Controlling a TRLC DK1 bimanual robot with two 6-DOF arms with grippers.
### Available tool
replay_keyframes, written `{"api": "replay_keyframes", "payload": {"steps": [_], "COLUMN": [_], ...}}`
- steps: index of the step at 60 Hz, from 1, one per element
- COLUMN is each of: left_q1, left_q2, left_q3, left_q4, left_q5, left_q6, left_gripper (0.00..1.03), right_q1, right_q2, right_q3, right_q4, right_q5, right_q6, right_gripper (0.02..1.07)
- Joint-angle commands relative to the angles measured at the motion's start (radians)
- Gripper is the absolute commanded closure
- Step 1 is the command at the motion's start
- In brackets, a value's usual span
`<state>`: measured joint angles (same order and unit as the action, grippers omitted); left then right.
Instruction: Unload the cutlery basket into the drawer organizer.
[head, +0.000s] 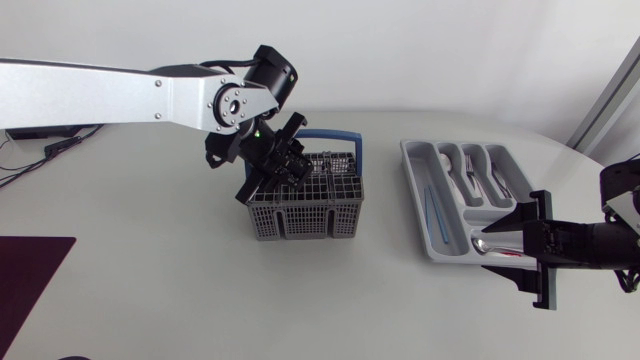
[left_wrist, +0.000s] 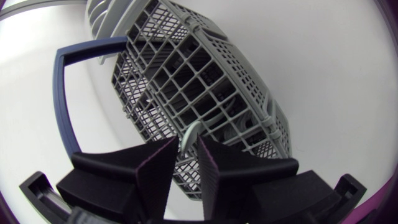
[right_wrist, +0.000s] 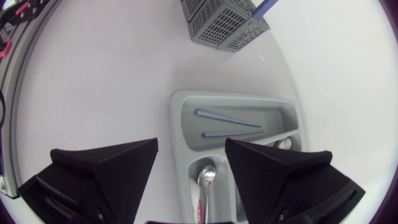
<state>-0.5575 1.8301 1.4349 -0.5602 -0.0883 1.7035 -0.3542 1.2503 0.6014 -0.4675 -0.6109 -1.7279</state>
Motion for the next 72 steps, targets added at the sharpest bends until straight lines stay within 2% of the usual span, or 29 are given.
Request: {"api": "replay_keyframes", "payload": {"steps": [1, 16, 36, 56, 72], "left_q1": [-0.004, -0.007, -0.021, -0.048, -0.068], "left_q2": [-0.008, -0.025, -0.098, -0.232, -0.359], "left_q3": [-0.034, -0.051, -0.091, -0.182, -0.254], "left_q4": [0.013, 0.037, 0.075, 0.141, 0.148], "left_q5": [-0.01, -0.01, -0.013, -0.057, -0.088], "left_q6": [0.039, 0.036, 0.03, 0.024, 0.021], "left_gripper": [0.75, 0.89, 0.89, 0.89, 0.89], "right_q1": [0.008, 0.008, 0.029, 0.075, 0.136], "right_q2": [-0.011, -0.043, -0.121, -0.273, -0.405], "right_q3": [-0.028, -0.037, -0.063, -0.095, -0.115], "right_q4": [-0.014, -0.028, -0.033, -0.072, -0.095], "right_q5": [-0.013, -0.013, -0.015, -0.023, -0.018], "right_q6": [0.008, 0.014, 0.056, 0.123, 0.217], "right_gripper": [0.29, 0.29, 0.27, 0.25, 0.23]}}
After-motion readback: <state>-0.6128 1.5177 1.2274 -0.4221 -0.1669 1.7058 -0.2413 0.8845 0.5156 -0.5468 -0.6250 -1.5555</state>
